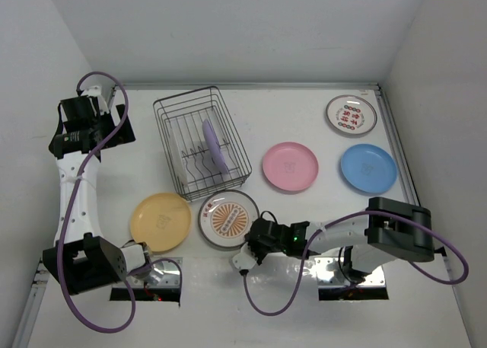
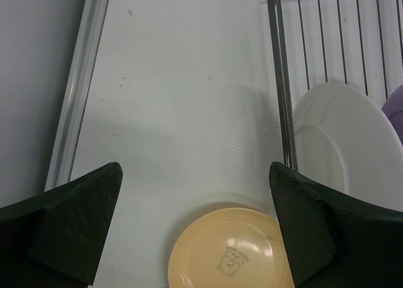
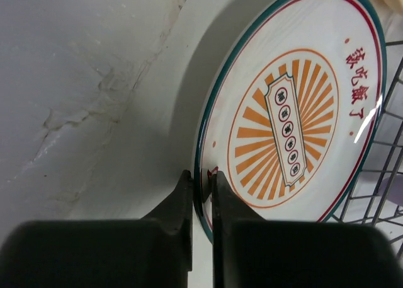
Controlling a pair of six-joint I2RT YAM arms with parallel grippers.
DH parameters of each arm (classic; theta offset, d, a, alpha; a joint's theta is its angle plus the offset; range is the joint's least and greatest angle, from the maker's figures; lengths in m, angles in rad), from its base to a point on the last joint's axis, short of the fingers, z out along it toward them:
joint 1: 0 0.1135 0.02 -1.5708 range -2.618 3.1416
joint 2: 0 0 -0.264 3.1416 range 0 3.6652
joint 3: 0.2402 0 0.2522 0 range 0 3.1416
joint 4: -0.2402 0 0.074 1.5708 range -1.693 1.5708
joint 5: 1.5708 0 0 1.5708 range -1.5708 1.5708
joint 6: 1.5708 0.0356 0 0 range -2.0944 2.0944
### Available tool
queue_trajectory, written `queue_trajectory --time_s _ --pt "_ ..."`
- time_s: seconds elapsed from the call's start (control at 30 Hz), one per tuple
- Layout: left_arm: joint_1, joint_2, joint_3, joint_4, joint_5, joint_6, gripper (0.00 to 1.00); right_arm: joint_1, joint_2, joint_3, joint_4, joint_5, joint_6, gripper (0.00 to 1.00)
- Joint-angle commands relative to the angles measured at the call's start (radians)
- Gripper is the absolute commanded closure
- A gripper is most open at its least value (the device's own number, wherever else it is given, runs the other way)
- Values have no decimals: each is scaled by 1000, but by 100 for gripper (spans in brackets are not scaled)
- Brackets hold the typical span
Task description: Load the plates into the dish rack
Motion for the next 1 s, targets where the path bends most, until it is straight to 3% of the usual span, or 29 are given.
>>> queue_trajectory --time_s 0.0,0.2,0.4,0.5,0.57,0.73,0.97 --pt "13 -18 16 20 11 13 1 -6 34 -5 -73 9 5 99" --pt "13 -13 19 18 7 16 1 -6 -20 71 -116 -33 117 100" --pt "13 -13 16 21 12 11 1 -15 -101 261 -335 -110 217 100" --pt "13 -13 16 26 17 10 1 -84 -149 323 -403 -211 289 100" --pt "13 -15 16 28 21 8 1 -115 -173 340 -406 -313 379 100" --pt "13 -13 16 37 23 4 1 -149 -184 375 -398 -351 528 100" --pt "13 -13 14 37 20 5 1 -319 -218 449 -306 -524 829 100"
